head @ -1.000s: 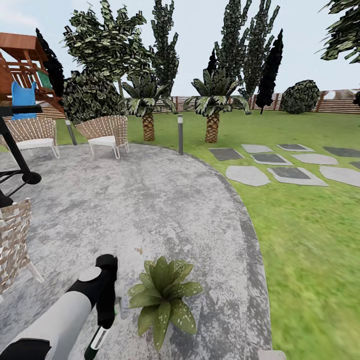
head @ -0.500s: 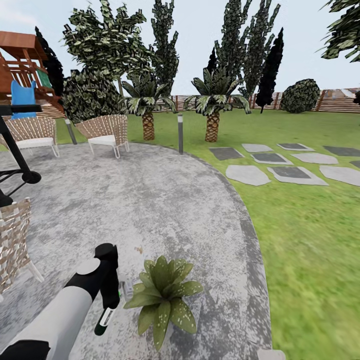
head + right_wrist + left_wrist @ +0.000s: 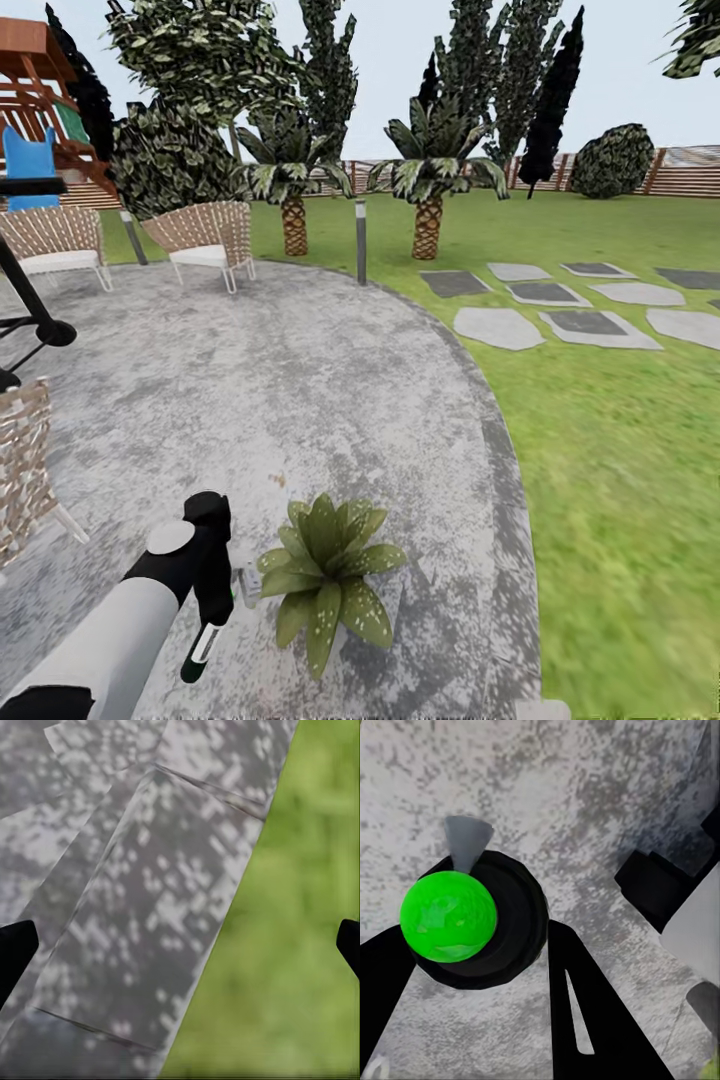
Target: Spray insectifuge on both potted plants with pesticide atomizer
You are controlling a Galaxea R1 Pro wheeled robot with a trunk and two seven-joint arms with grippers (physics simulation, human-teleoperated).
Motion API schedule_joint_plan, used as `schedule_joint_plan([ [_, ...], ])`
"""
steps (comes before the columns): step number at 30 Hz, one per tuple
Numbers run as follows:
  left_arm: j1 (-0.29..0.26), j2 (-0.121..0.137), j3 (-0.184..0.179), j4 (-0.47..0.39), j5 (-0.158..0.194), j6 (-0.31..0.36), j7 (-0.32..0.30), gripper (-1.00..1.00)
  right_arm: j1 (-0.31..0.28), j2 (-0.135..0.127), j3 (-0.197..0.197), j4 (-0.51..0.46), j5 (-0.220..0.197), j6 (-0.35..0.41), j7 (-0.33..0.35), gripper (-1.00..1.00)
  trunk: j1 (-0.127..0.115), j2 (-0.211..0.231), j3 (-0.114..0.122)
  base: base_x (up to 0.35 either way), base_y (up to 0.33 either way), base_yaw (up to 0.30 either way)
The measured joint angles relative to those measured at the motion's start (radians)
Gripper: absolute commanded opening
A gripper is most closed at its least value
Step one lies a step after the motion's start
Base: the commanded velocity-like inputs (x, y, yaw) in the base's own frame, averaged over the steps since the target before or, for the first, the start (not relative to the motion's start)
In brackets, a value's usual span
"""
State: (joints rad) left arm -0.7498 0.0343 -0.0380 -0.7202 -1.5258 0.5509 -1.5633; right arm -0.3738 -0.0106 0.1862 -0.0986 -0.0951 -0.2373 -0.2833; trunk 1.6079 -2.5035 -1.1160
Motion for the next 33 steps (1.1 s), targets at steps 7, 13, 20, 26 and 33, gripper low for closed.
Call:
schedule_joint_plan([
  [7,0.001,0.044,0.014,0.0,0.003,-0.001,0.002,-1.0,0.0,0.0,0.0,0.0,0.001,0.0,0.0,1.0,0.002,-0.001,-0.019,0.0,0.0,0.0],
  [13,0.003,0.082,0.014,0.001,0.004,-0.001,0.003,-1.0,0.0,0.0,0.0,0.0,0.001,0.0,-0.001,1.0,0.002,-0.001,-0.019,0.0,0.0,0.0],
  [20,-0.002,0.05,0.016,-0.002,0.006,0.0,0.0,-1.0,0.0,-0.003,0.005,0.004,0.005,-0.002,0.0,1.0,0.002,-0.001,-0.019,0.0,0.0,0.0],
  [26,-0.023,0.041,0.012,-0.013,0.006,0.001,-0.001,-1.0,0.0,-0.003,0.005,0.005,0.005,-0.001,0.0,1.0,0.002,-0.001,-0.019,0.0,0.0,0.0],
  [33,0.022,0.088,0.026,0.008,0.007,-0.01,-0.001,-1.0,0.0,-0.002,0.005,0.005,0.005,0.0,0.0,1.0,0.002,-0.001,-0.019,0.0,0.0,0.0],
])
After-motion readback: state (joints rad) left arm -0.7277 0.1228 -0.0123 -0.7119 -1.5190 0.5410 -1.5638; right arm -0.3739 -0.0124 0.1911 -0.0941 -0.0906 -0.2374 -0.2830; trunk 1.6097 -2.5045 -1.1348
